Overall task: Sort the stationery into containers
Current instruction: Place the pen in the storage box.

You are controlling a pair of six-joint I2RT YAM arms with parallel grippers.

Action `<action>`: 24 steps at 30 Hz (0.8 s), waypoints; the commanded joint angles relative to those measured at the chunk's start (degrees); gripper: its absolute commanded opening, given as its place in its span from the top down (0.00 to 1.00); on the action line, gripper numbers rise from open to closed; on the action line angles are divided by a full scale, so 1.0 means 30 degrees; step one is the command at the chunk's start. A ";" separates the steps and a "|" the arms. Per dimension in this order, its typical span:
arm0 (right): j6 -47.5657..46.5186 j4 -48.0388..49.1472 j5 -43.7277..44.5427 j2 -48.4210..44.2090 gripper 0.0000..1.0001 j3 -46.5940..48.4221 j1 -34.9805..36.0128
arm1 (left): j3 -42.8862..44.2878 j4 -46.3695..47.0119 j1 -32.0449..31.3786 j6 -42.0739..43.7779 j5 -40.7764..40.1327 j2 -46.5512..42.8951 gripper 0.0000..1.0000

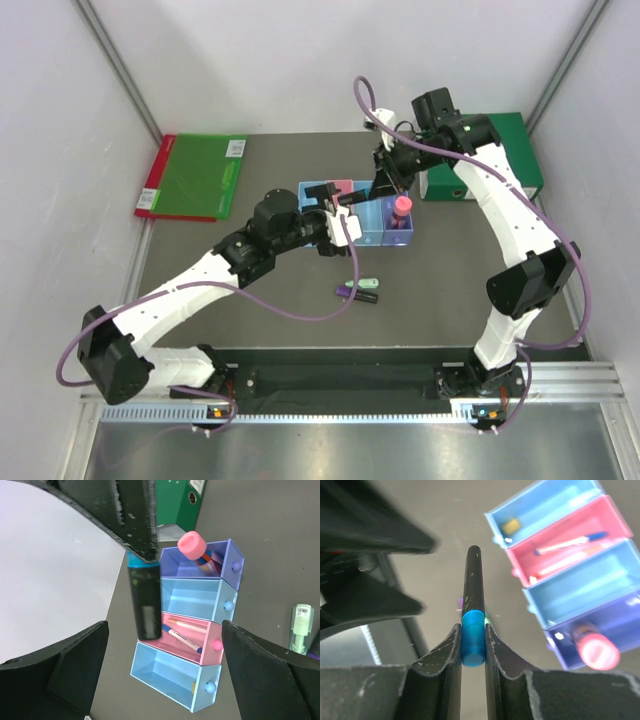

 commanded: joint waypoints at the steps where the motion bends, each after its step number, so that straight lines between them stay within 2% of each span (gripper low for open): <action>1: 0.0654 0.1979 0.3679 0.0461 1.00 0.0231 -0.0096 | -0.0824 -0.1035 -0.0076 0.0856 0.0873 -0.1230 0.01; 4: 0.0801 0.3150 0.8180 0.1163 1.00 0.0290 -0.0007 | -0.1383 -0.2496 -0.0105 0.1324 0.2101 -0.1320 0.01; 8: 0.0569 0.4876 1.1710 0.2101 1.00 0.0291 0.0051 | -0.1559 -0.5546 -0.0076 0.3368 0.4503 -0.0472 0.01; 11: 0.0042 0.6427 1.2709 0.2191 1.00 -0.0586 0.0080 | -0.1969 -0.6776 -0.0076 0.4805 0.5794 0.0435 0.02; 16: -0.0020 0.7137 1.3062 0.2629 1.00 -0.0882 0.0344 | -0.2613 -0.7369 -0.0076 0.6276 0.7113 0.2165 0.03; 24: 0.0186 0.7577 1.3296 0.3245 1.00 -0.1319 0.1104 | -0.2849 -0.6782 -0.0106 0.7126 0.6676 0.4714 0.04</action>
